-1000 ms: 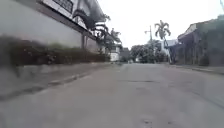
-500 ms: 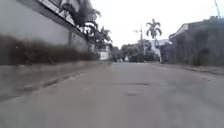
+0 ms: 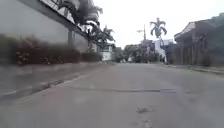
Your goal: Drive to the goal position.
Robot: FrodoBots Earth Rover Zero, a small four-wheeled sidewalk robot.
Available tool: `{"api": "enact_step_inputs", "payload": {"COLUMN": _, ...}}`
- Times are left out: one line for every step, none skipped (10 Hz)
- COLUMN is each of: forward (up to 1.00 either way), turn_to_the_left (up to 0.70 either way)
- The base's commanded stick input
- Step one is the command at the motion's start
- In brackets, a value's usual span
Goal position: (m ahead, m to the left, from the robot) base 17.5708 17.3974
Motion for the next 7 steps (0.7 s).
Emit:
{"api": "enact_step_inputs", "payload": {"forward": 1.0, "turn_to_the_left": 0.0}}
{"api": "enact_step_inputs", "payload": {"forward": 1.0, "turn_to_the_left": 0.0}}
{"api": "enact_step_inputs", "payload": {"forward": 1.0, "turn_to_the_left": 0.0}}
{"api": "enact_step_inputs", "payload": {"forward": 1.0, "turn_to_the_left": 0.0}}
{"api": "enact_step_inputs", "payload": {"forward": 1.0, "turn_to_the_left": 0.0}}
{"api": "enact_step_inputs", "payload": {"forward": 1.0, "turn_to_the_left": 0.0}}
{"api": "enact_step_inputs", "payload": {"forward": 1.0, "turn_to_the_left": 0.0}}
